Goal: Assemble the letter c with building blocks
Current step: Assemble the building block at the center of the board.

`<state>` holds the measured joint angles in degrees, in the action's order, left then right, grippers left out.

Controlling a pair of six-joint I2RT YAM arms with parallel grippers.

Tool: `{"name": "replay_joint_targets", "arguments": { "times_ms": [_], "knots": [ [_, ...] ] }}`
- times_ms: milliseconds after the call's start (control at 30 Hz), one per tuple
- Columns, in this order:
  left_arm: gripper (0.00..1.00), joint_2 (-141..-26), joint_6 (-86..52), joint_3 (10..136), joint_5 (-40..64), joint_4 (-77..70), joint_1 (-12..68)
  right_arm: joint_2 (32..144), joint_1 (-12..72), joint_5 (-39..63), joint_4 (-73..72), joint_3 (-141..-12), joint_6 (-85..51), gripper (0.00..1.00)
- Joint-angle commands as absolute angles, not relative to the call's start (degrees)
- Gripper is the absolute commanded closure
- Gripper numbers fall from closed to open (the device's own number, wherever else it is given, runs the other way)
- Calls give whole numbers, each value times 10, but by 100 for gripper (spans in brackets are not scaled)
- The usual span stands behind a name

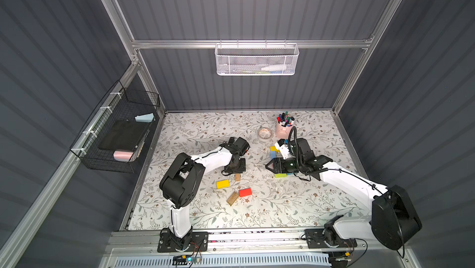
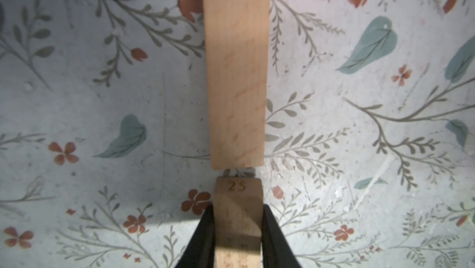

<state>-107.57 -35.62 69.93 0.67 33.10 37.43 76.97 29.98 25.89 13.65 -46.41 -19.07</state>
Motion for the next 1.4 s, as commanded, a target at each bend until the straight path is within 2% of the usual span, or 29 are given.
{"name": "replay_joint_targets", "arguments": {
  "times_ms": [0, 1367],
  "knots": [
    [73, -1097, -368, 709, 2, 338, 377, 761, 298, 265, 134, -458, -189, 35],
    [69, -1103, -380, 724, -6, 351, 378, 759, 296, 270, 131, -452, -192, 33]
  ]
}}
